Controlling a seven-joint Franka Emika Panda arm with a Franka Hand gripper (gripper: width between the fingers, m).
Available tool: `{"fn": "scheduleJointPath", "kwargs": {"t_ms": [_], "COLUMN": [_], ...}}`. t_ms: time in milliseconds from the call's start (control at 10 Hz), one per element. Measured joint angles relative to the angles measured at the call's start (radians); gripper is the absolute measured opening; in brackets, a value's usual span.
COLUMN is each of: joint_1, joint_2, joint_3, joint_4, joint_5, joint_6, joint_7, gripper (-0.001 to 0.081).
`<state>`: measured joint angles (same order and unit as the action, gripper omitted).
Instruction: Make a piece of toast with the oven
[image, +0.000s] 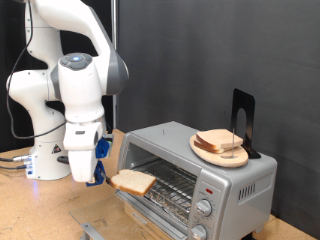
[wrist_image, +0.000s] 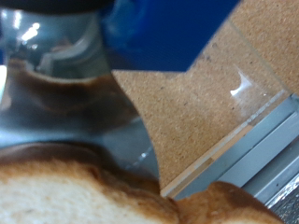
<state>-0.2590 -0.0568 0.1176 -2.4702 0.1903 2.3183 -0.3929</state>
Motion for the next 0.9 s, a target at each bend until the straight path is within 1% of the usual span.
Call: {"fn": "scheduleJointPath", "kwargs": {"t_ms": [100,200,400,500,700,900], "joint_1": [0.002,0.005,0.014,0.022,0.04,0.061], "joint_2": [0.007,0.011,0.014,0.014,0.013,-0.003], "joint_3": [0.014,0.031,0.065,0.084,0.117,0.147], "joint_4": [-0.002,-0.005,-0.022,-0.031,-0.037,-0.033], "joint_5": [-0.017,-0.054,-0.119,-0.134,-0.136,-0.115], "joint_6": [0.013,0.027,0.067,0.093,0.129,0.136], "joint_7": [0.008,0.033,0.088,0.109,0.129,0.145], "gripper": [0.0468,0.0468,0.0468,0.0468,0.0468,0.0468]}}
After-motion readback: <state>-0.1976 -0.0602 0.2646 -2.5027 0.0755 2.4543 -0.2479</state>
